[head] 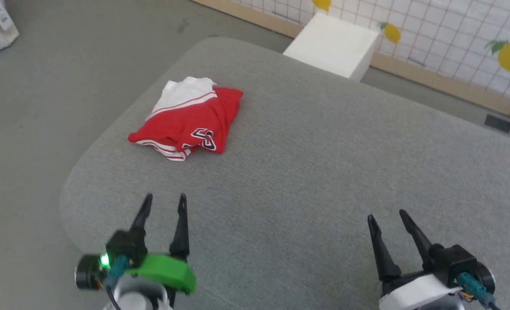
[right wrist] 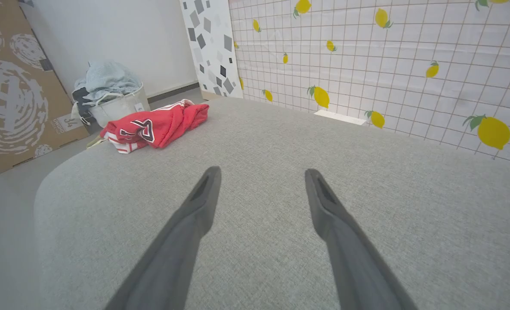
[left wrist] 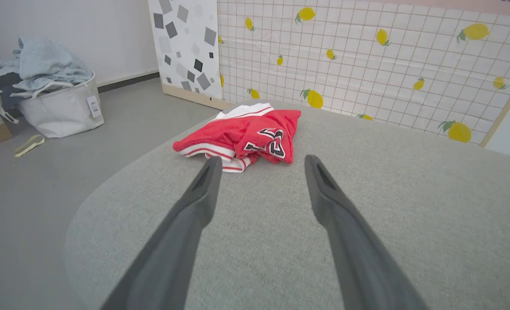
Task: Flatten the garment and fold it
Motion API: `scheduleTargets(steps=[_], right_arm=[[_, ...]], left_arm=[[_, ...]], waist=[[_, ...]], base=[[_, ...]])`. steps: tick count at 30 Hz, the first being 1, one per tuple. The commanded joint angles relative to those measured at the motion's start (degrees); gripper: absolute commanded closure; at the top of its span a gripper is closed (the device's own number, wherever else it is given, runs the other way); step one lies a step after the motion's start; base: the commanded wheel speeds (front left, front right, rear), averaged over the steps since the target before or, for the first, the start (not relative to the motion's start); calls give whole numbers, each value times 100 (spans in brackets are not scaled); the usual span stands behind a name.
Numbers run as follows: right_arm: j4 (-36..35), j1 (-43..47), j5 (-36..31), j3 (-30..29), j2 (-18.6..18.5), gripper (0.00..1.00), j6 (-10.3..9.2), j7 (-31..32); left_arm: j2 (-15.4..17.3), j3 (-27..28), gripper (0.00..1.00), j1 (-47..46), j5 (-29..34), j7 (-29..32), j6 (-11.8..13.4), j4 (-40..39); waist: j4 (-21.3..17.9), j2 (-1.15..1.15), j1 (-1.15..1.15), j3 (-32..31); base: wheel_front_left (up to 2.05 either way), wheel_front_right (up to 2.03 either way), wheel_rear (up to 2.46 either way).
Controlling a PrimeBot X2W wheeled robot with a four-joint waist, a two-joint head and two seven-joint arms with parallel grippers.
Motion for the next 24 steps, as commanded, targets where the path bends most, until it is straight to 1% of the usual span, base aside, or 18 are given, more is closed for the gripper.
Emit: scheduleTargets(steps=[1, 3, 7, 10, 14, 17, 22, 24], right_arm=[[-90, -149, -152, -52, -3, 0, -9, -35], [-162, -215, -263, -67, -3, 0, -9, -35], [-394, -359, -462, -65, -3, 0, -9, 15], [-646, -464, -573, -69, -3, 0, -9, 103], [-943, -596, -637, -76, -10, 0, -9, 203], [-1073, -684, -632, -76, -25, 0, -9, 240], [-1193, -765, -632, -78, -29, 0, -9, 255], [-1218, -788, -634, -75, -28, 0, -9, 247]], left_arm=[[152, 75, 0, -447, -20, -21, -132, 179], [279, 136, 0, -824, -52, 22, -210, 392], [638, 225, 0, -1713, -94, 474, -391, 862], [996, 233, 0, -2393, -208, 1066, -584, 1337], [1466, 177, 0, -3201, -481, 1857, -739, 1981], [1819, 47, 0, -3670, -678, 2415, -777, 2430], [2316, -276, 0, -4290, -1280, 3278, -788, 3007], [2479, -341, 0, -4451, -1566, 3532, -789, 3201]], waist=[[-348, 0, 0, 449], [-494, 0, 0, 680], [-807, 0, 0, 1151], [-1044, 0, 0, 1498], [-1342, 0, 0, 1875], [-1536, 0, 0, 2087], [-1803, 0, 0, 2382], [-1885, 0, 0, 2484]], base=[[0, 0, 0], [0, 0, 0], [0, 0, 0], [0, 0, 0], [0, 0, 0], [0, 0, 0], [0, 0, 0], [0, 0, 0]])
